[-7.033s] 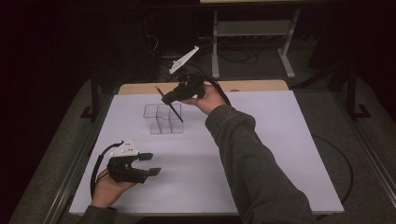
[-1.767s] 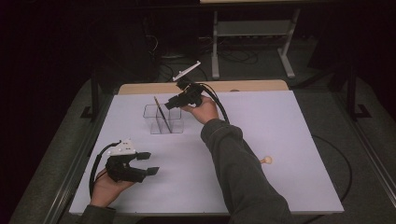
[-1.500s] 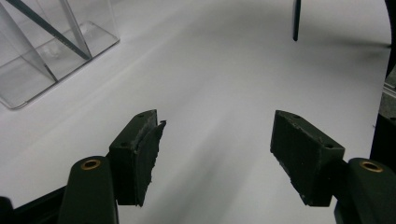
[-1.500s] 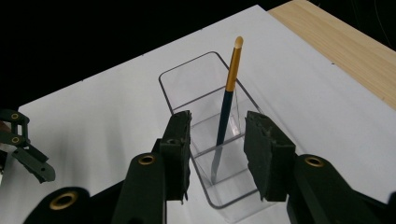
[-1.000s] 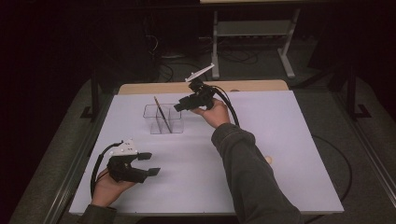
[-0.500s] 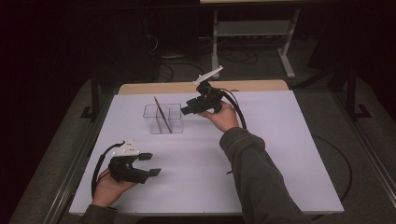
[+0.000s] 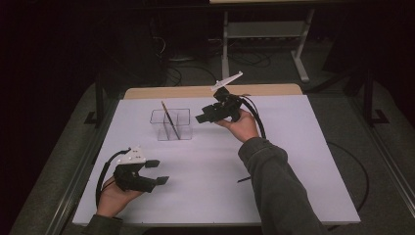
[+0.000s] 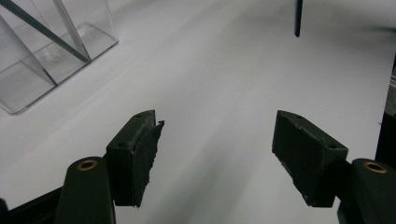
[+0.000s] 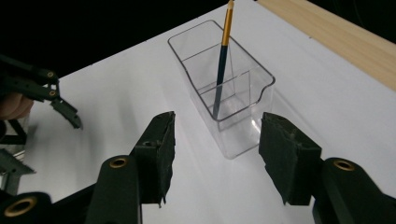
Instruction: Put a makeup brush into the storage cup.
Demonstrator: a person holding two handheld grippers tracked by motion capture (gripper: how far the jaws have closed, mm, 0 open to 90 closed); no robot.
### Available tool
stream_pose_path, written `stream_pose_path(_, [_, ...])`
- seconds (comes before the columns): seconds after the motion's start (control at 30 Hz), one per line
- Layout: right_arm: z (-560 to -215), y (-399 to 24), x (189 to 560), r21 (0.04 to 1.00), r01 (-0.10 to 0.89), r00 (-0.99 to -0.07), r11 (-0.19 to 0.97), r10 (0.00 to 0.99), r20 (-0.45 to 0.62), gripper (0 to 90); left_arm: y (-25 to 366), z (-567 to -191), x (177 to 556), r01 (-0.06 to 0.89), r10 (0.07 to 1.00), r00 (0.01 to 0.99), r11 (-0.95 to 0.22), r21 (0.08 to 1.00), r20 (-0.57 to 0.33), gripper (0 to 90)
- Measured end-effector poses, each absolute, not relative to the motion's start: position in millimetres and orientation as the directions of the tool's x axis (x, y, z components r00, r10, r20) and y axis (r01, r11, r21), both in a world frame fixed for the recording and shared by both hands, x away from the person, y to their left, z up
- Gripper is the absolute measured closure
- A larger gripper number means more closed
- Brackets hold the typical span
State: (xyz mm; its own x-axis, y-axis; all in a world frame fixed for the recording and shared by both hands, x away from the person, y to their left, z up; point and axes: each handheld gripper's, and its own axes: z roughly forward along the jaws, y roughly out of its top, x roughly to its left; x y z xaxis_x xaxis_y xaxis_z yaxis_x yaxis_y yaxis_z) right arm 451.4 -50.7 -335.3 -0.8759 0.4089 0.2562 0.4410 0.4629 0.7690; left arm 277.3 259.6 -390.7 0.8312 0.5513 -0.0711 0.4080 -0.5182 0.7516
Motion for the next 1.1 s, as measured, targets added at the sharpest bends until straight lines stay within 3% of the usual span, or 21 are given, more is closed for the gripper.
stream_pose_path(1.1, [-341.9,-115.9,404.3,0.776,0.436,-0.873,0.456,0.422,0.243,41.9,254.2,-393.3,275.2,0.418,0.559,0.825,-0.510,0.752,-0.079,30.4])
